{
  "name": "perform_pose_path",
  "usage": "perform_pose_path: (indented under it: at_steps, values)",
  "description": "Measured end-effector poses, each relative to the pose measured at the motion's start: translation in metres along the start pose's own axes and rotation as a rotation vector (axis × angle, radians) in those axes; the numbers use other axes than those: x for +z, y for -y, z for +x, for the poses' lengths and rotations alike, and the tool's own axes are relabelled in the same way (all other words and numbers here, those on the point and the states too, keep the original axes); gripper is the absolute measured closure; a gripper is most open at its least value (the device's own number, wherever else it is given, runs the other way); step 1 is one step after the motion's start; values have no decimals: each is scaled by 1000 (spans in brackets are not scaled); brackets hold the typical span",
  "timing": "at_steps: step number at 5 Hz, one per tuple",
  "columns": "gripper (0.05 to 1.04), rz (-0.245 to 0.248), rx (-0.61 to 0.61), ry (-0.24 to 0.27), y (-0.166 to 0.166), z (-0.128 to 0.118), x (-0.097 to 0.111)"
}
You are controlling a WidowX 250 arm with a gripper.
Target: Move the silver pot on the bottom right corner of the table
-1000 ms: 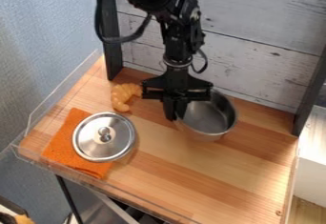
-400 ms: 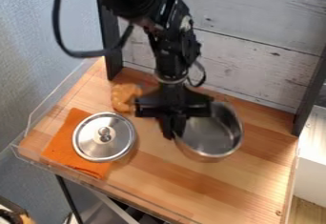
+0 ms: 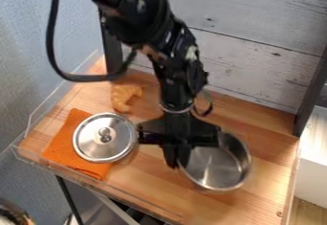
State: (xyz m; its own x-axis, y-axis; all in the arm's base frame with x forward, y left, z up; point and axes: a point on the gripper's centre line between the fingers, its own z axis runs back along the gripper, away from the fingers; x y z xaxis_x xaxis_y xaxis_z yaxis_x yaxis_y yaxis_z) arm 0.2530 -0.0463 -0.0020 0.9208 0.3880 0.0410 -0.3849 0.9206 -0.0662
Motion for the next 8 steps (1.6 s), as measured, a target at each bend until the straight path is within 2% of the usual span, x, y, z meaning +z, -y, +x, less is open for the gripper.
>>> perform_pose_path:
  at_steps: [2, 4, 5, 6, 8]
  values:
    - [999, -9, -56, 11, 16, -17, -6]
    - [999, 27, -92, -24, 20, -29, -24]
    - [979, 31, -109, -31, 22, -27, -31]
    - [803, 31, -122, -53, 23, -28, -31]
    - [203, 30, -111, -51, 16, -24, -31]
